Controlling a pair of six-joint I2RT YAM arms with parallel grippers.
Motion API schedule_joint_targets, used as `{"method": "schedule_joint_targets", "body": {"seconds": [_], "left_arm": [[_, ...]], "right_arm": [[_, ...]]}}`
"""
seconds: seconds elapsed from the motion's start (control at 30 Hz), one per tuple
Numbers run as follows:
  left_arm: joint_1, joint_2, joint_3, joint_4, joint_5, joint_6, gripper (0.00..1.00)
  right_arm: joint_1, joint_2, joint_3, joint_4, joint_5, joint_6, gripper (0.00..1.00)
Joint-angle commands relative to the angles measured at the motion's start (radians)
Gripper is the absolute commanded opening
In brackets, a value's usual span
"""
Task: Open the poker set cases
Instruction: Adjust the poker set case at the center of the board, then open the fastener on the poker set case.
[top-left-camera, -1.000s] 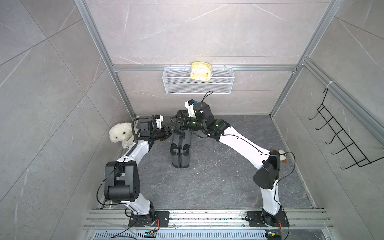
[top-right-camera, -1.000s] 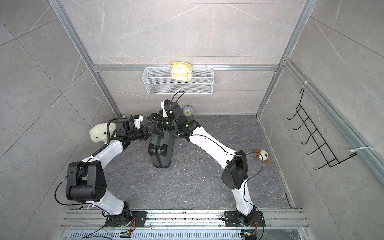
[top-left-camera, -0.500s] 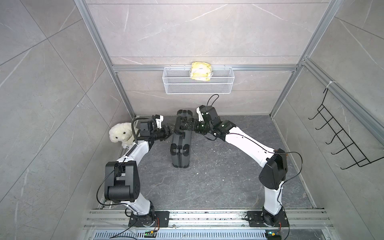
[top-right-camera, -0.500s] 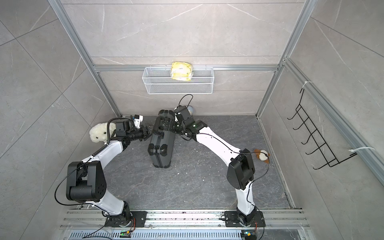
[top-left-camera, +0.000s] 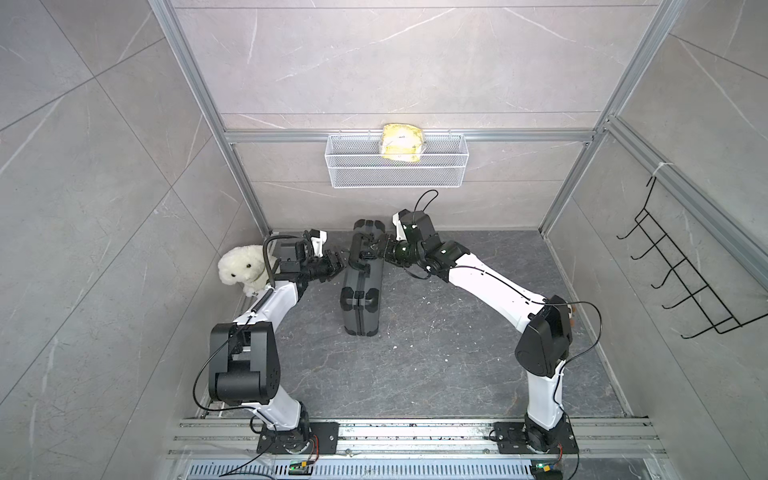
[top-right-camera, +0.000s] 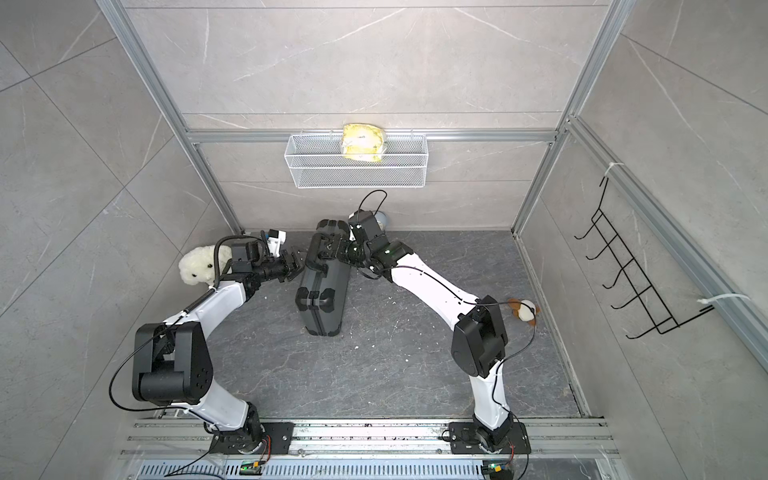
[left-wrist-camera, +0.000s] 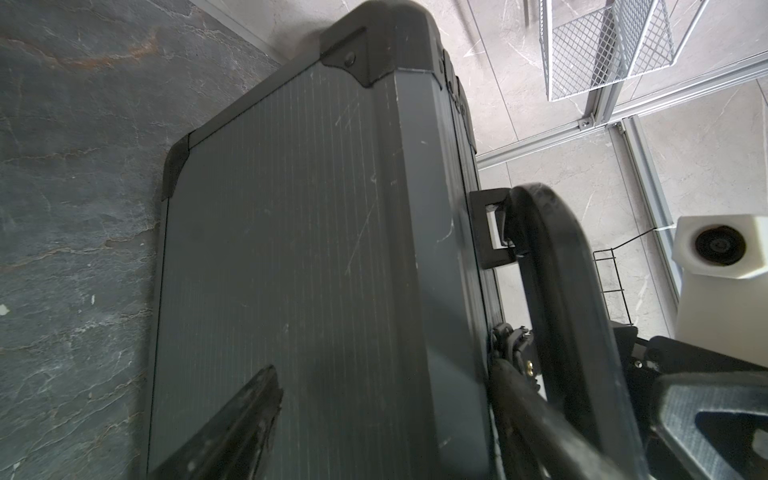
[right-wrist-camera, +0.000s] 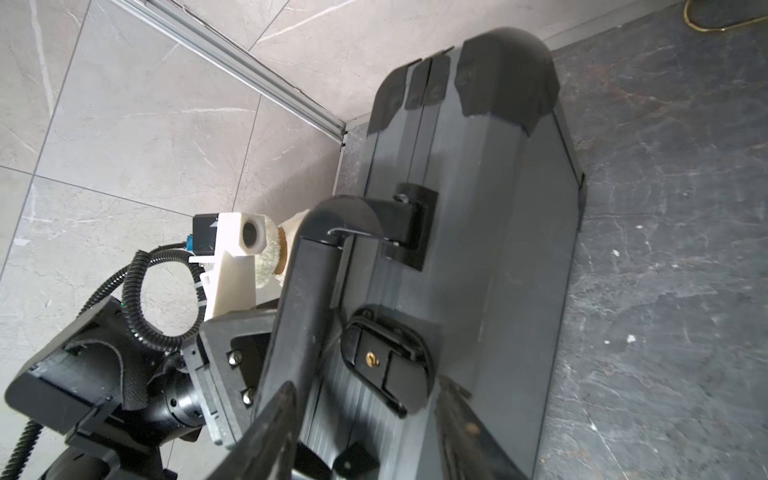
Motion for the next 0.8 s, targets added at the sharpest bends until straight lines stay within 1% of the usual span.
{"method": "schedule_joint_targets", "body": {"seconds": [0.0,0.23,0.3,0.37,0.53,0.67,0.77], "left_arm": [[-0.019,0.056,-0.061,-0.255,-0.09,0.062,0.79],[-0.019,0.057,-0.06,-0.255,-0.089,0.063,0.78],[-0.019,0.057,-0.058,-0.255,-0.089,0.061,0.78],[-0.019,0.059,-0.057,-0.255,-0.087,0.062,0.78],[-0.02,0.062,-0.057,-0.246,-0.08,0.055,0.77],[-0.027,0.065,-0.057,-0.235,-0.074,0.044,0.77],[-0.043,0.072,-0.052,-0.231,-0.073,0.043,0.76]], "right_arm": [[0.005,0.034,0.04,0.005,-0.011,0.015,0.55],[0.005,0.061,0.065,0.003,-0.021,0.028,0.58],[0.005,0.068,0.07,0.012,-0.029,0.037,0.57],[0.005,0.072,0.075,0.022,-0.039,0.044,0.54],[0.013,0.074,0.1,0.005,-0.036,0.037,0.39],[0.015,0.071,0.099,0.011,-0.039,0.047,0.36],[0.015,0.071,0.092,0.042,-0.058,0.069,0.29]]}}
